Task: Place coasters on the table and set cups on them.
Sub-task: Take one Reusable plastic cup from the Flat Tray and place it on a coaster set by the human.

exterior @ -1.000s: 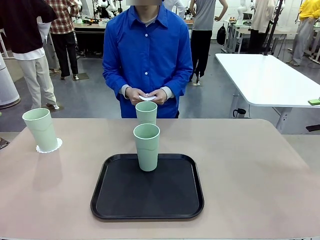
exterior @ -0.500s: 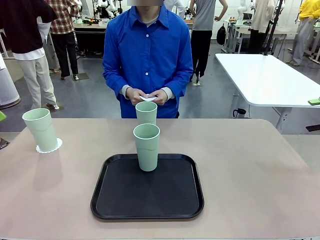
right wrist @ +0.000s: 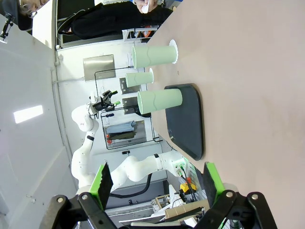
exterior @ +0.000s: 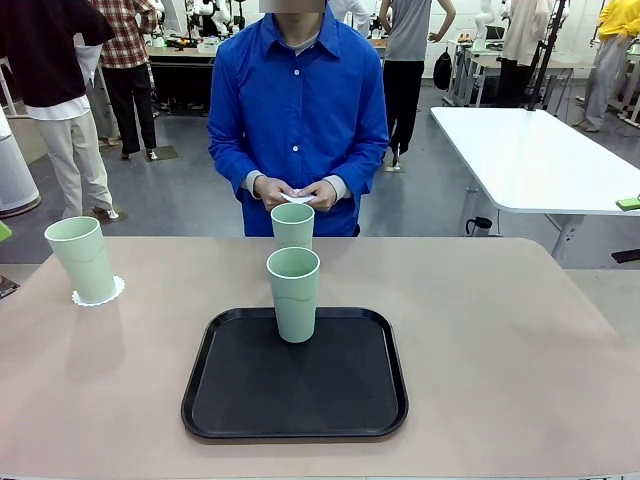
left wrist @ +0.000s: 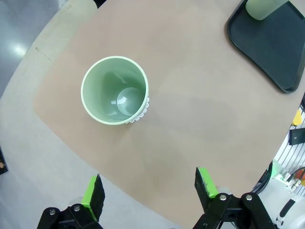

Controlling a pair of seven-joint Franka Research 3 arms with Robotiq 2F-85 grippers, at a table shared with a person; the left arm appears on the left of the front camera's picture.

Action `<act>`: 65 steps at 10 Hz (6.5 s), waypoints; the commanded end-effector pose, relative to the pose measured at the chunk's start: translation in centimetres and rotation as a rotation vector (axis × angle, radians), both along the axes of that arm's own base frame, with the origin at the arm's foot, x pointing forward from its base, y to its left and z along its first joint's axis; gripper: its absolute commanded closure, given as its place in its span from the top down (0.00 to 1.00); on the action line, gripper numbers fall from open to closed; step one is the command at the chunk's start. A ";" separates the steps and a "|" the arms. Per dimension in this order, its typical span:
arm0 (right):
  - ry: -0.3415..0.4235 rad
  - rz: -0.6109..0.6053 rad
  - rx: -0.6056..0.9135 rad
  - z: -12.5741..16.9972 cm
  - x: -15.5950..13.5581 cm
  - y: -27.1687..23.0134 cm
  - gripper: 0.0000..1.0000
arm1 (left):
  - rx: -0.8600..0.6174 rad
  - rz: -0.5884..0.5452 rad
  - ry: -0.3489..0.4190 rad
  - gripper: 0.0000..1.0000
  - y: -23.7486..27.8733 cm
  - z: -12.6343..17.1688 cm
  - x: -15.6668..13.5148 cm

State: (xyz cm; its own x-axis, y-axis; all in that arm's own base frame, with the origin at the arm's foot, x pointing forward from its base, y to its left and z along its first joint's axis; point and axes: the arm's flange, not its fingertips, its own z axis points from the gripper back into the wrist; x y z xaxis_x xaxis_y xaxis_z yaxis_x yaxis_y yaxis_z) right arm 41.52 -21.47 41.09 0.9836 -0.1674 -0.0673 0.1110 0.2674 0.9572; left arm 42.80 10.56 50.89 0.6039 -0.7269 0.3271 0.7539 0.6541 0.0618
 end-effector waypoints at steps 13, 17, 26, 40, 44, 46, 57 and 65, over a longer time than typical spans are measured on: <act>0.000 0.002 0.008 0.0 -0.1 0.0 1.00 | 0.105 0.412 0.215 1.00 2.4 0.2 -12.7; 0.000 0.002 0.008 0.0 -0.1 0.0 1.00 | 0.097 0.419 0.210 1.00 2.7 -0.2 -13.4; 0.000 0.002 0.008 0.0 -0.1 0.0 1.00 | -0.948 0.445 0.659 1.00 17.9 -3.0 -6.3; 0.000 0.002 0.008 0.0 -0.1 0.0 1.00 | -1.135 0.524 0.734 1.00 24.0 -10.6 -5.7; 0.000 0.002 0.008 0.0 -0.1 0.0 1.00 | -1.135 0.524 0.734 1.00 24.0 -10.6 -5.7; 0.000 0.002 0.008 0.0 -0.1 0.0 1.00 | -1.135 0.524 0.734 1.00 24.0 -10.6 -5.7; 0.000 0.002 0.008 0.0 -0.1 0.0 1.00 | -1.135 0.524 0.734 1.00 24.0 -10.6 -5.7; 0.000 0.002 0.008 0.0 -0.1 0.0 1.00 | -1.135 0.524 0.734 1.00 24.0 -10.6 -5.7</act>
